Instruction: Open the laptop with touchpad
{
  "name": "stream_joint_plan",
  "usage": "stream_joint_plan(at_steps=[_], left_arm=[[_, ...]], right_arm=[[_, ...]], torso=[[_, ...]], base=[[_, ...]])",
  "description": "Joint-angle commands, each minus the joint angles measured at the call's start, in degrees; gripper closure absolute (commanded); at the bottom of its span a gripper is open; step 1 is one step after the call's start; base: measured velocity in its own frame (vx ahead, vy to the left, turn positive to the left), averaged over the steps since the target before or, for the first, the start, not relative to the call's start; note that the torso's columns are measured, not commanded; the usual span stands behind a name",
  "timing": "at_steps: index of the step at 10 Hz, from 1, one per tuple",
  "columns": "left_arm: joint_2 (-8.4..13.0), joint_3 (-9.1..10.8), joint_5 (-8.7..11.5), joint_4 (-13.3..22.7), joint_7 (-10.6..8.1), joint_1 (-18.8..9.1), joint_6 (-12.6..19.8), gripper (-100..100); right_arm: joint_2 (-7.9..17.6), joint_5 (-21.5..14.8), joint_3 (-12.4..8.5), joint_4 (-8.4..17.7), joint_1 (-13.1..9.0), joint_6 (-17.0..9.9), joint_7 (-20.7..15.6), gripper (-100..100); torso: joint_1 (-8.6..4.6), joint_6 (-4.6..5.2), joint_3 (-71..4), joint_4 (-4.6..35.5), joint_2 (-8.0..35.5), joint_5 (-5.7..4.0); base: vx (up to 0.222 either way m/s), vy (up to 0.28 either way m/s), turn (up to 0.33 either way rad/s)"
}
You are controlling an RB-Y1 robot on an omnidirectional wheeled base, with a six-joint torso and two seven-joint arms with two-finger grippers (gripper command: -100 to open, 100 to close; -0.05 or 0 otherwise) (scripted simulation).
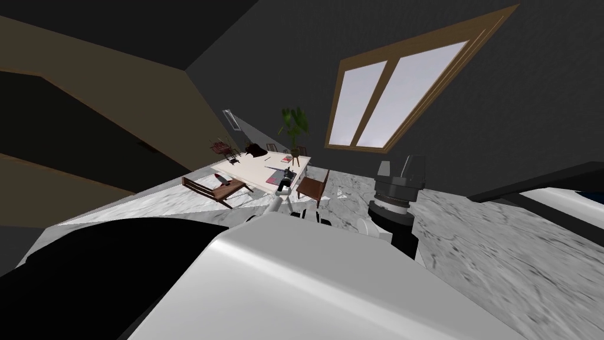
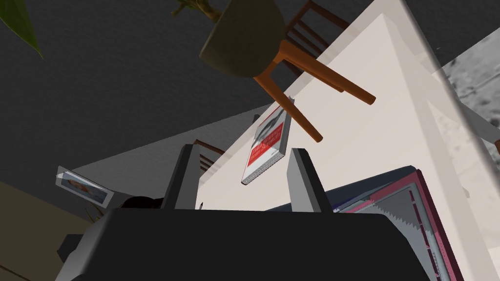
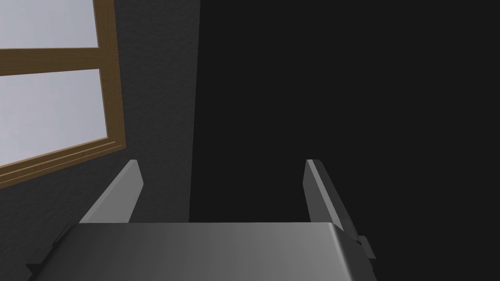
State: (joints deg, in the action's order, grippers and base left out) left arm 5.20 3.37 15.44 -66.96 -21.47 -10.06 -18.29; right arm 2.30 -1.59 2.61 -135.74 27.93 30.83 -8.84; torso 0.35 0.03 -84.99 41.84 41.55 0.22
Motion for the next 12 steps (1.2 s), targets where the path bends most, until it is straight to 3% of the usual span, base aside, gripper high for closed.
stream_joint_plan(at_steps=[1,3,4,5,7,8,9,12], left_arm=[[-1.88,-0.27,-0.45,2.65,0.56,0.78,-4.27,100],[-1.88,-0.27,-0.45,2.65,0.56,0.78,-7.14,100],[-3.71,-0.56,-0.9,4.68,1.14,1.22,-9.29,100],[-3.71,-0.56,-0.9,4.68,1.14,1.22,-11.07,100],[-3.8,-0.64,-0.92,4.73,1.18,1.03,-11.34,100],[-3.24,-3.59,1.92,7.63,4.04,1.88,-8.8,100],[-3.24,-5.27,3.52,9.8,4.99,1.88,-8.49,100],[-3.24,-5.5,8.54,9.8,8.72,1.88,-7.01,100]], right_arm=[[0.0,0.0,0.0,0.0,0.0,0.0,0.0,0],[0.0,0.0,0.0,0.0,0.0,0.0,0.0,0],[0.0,0.0,0.0,0.0,0.0,0.0,0.0,0],[0.0,0.0,0.0,0.0,0.0,0.0,0.0,0],[0.0,0.0,0.0,0.0,0.0,0.0,0.0,0],[0.0,0.0,0.0,0.0,0.0,0.0,0.0,0],[-0.01,0.0,0.01,0.0,0.01,0.0,0.0,0],[0.0,0.0,0.0,-0.01,0.02,0.01,0.0,0]], torso=[[-0.1,-0.08,0.04,0.13,0.1,-0.09],[-0.06,-0.03,0.11,0.09,0.2,-0.04],[-0.16,-0.11,0.16,0.22,0.3,-0.13],[-0.13,0.01,0.21,0.13,0.35,-0.06],[-0.27,-0.11,0.26,0.32,0.46,-0.19],[-0.32,-0.11,0.31,0.37,0.54,-0.23],[0.04,-0.45,0.15,0.04,0.21,-0.1],[0.67,-0.86,-0.08,-0.29,-0.02,0.01]], base=[[-0.012,0.056,-0.017],[-0.013,0.044,-0.026],[-0.014,0.057,-0.014],[-0.022,0.059,-0.039],[-0.005,0.013,-0.007],[0.038,-0.002,0.318],[0.054,-0.017,0.335],[0.012,-0.012,0.325]])
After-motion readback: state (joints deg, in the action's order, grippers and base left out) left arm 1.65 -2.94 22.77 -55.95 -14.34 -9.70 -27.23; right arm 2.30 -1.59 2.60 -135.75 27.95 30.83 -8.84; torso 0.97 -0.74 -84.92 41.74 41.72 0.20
